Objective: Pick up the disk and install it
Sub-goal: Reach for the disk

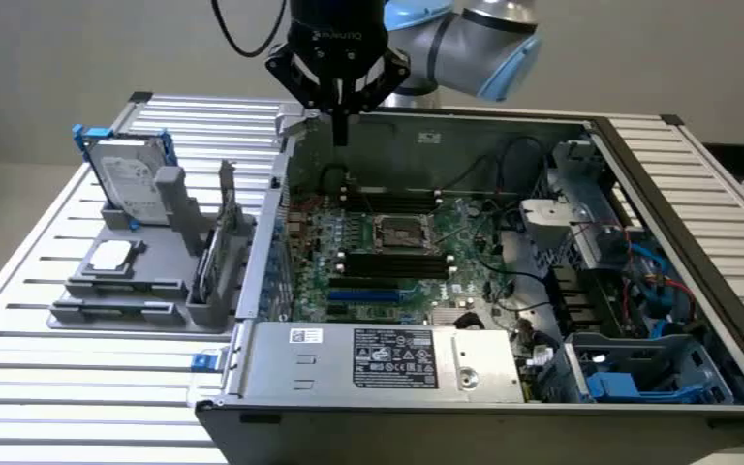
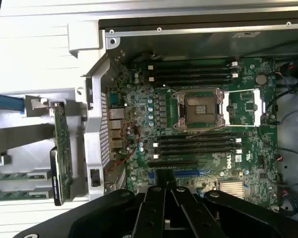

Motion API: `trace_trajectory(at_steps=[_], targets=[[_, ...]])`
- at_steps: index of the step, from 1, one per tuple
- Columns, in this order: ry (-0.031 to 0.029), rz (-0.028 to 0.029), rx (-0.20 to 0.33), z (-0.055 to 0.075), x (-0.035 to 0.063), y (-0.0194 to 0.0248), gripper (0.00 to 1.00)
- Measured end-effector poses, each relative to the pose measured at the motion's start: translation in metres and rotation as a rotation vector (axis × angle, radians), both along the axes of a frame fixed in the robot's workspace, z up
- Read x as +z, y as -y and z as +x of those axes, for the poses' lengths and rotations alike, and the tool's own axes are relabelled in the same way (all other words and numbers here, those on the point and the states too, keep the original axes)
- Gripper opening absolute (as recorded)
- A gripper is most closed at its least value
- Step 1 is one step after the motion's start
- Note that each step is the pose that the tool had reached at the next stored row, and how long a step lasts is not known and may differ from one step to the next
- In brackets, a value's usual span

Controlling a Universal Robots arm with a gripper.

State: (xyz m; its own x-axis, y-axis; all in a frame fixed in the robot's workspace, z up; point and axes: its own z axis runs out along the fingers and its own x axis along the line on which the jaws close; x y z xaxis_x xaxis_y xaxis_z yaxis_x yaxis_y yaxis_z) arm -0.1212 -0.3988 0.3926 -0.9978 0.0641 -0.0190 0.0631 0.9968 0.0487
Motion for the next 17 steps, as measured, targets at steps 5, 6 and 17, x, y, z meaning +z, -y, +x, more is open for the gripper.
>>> trace_trajectory(at_steps=[5,6,17], targets=[[0.0,0.0,0.0,0.0,0.0,0.0,0.11],[0.0,0.0,0.0,0.0,0.0,0.0,0.11],[0.0,0.0,0.001,-0.022,-0.0005,-0.0058,0.11]])
